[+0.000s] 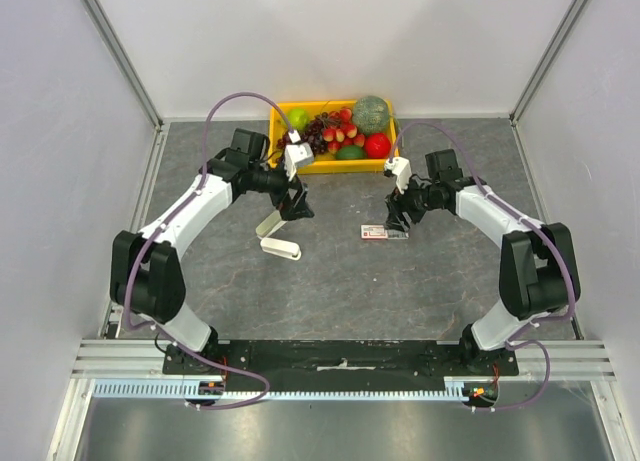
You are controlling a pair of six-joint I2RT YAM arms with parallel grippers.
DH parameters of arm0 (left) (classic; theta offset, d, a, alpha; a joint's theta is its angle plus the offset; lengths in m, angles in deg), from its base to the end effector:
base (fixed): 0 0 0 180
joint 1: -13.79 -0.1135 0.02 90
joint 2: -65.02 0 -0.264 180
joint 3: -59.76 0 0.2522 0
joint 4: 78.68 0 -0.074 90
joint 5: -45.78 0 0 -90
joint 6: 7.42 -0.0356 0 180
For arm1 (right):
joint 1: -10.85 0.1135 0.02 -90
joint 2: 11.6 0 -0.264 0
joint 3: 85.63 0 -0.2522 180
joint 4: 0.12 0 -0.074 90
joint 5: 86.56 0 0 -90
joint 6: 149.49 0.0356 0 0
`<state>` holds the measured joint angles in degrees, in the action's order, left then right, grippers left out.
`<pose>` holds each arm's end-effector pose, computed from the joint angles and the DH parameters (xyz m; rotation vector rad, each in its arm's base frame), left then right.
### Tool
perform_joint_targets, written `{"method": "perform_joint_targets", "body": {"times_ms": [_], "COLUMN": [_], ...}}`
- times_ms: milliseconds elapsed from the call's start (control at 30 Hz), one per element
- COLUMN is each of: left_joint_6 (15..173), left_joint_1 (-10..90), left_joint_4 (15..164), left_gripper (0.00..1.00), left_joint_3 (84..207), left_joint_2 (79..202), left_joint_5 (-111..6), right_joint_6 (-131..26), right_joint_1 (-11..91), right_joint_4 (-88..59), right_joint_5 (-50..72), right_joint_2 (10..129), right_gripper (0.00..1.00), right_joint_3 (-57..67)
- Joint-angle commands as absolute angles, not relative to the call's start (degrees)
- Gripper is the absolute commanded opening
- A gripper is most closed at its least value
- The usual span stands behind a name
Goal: Load the staples into the stapler
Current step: Open the stapler at the center of the board.
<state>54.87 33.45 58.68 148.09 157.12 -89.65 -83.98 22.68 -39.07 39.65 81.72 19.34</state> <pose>0.3207 -0.1415 0.2890 1.2215 1.8674 -0.8573 0.3190 0.0883 0.2115 -0.9758 2.2284 0.7084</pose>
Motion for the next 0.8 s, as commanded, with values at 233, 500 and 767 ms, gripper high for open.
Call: {"method": "perform_joint_targets", "body": {"times_ms": [233,500,767], "left_joint_6": [17.2,12.1,15.4], "left_joint_1": [34.0,36.2,38.0], "left_joint_4": [35.5,40.7,48.7], "left_gripper": [1.00,1.00,0.82], "left_joint_3": [146.6,137.3,133.3], "left_joint_2": [161.9,158.0,157.7], "left_joint_5": [-86.7,-81.9,-77.8], "right_joint_6": [-92.0,-93.4,-93.5], "right_joint_1": [22.6,22.2,21.7], "right_joint_4": [-43.0,-44.3,-44.7], "right_joint_5": [44.2,44.0,44.7], "right_joint_2": [74.6,74.9,74.4], "right_gripper": [0.73,0.74,0.73], "right_joint_3": [19.8,19.2,19.1]}}
